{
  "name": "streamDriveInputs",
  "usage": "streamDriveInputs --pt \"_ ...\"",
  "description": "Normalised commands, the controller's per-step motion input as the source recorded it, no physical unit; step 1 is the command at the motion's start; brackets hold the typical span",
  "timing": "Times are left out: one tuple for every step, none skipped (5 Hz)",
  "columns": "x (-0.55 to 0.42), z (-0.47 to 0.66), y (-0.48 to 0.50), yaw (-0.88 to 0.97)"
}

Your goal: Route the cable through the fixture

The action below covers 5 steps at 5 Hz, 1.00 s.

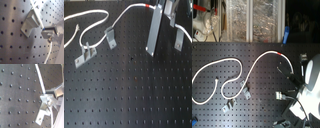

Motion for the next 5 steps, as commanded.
streamDriveInputs --pt "-0.074 0.0 0.036 0.0" --pt "-0.234 0.06 0.056 -0.01" --pt "-0.272 0.01 -0.122 -0.01" --pt "-0.062 0.0 0.08 -0.09" --pt "-0.02 0.17 0.39 -0.03"
